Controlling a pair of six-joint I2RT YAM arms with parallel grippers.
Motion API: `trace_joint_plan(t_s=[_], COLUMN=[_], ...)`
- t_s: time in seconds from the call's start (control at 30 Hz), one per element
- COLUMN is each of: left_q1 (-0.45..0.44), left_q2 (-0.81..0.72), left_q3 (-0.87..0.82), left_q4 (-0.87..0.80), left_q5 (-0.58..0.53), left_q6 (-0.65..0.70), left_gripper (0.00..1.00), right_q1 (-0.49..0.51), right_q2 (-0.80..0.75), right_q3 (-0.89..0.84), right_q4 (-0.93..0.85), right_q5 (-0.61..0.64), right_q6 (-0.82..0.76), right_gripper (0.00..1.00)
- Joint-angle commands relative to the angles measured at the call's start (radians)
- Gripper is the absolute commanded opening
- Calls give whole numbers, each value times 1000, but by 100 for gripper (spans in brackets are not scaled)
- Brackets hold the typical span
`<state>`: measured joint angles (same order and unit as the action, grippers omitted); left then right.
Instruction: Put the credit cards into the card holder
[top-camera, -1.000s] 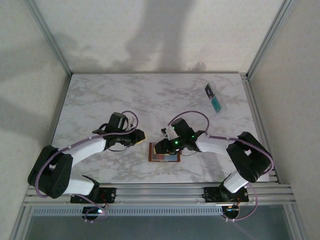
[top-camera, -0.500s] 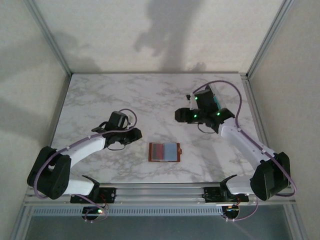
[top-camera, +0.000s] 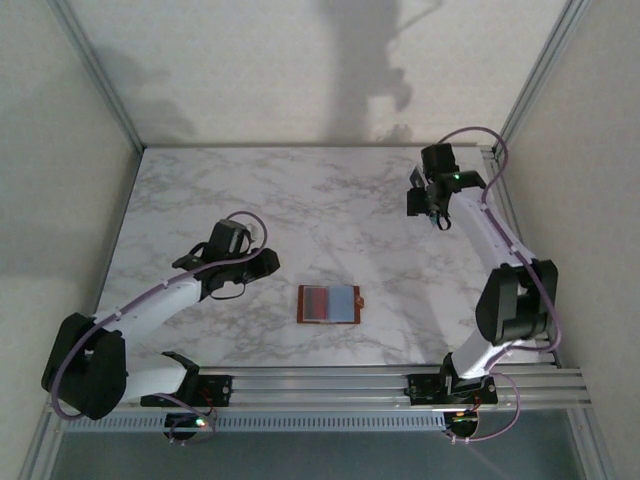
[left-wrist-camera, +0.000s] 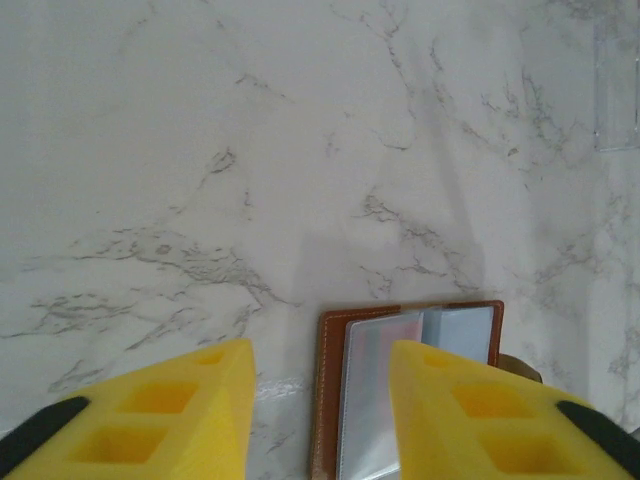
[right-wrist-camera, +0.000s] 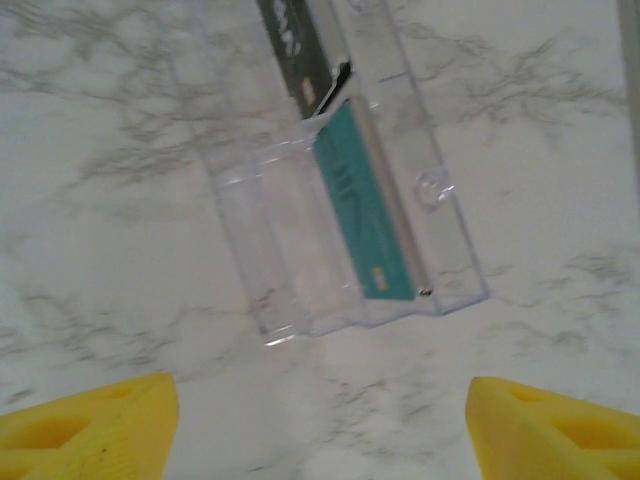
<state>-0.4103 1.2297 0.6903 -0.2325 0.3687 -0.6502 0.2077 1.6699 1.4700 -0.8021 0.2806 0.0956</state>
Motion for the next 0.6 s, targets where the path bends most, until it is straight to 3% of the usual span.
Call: trace_joint_plan(t_s=[0.0,0.3,0.43,0.57], left_q1=[8,8,8,8], left_q2=[-38,-73,-116,-135], left_q3=[-25,-28,-55,-57], left_q4=[-22,-48,-48,-80], left_q5=[-27,-60,-69,-103], left_q6=[9,-8,-30,-35], left_gripper=[44,49,50,50], right_q1=[-18,-59,-69,-69], right_q2=[73,348,470,564], right_q3=[100,394,529,620], right_q4=[-48,-18,-72,-110], right_q5=[88,112,32,30], right_q6=[-101,-152,-210,-228], right_gripper=[79,81,81,83])
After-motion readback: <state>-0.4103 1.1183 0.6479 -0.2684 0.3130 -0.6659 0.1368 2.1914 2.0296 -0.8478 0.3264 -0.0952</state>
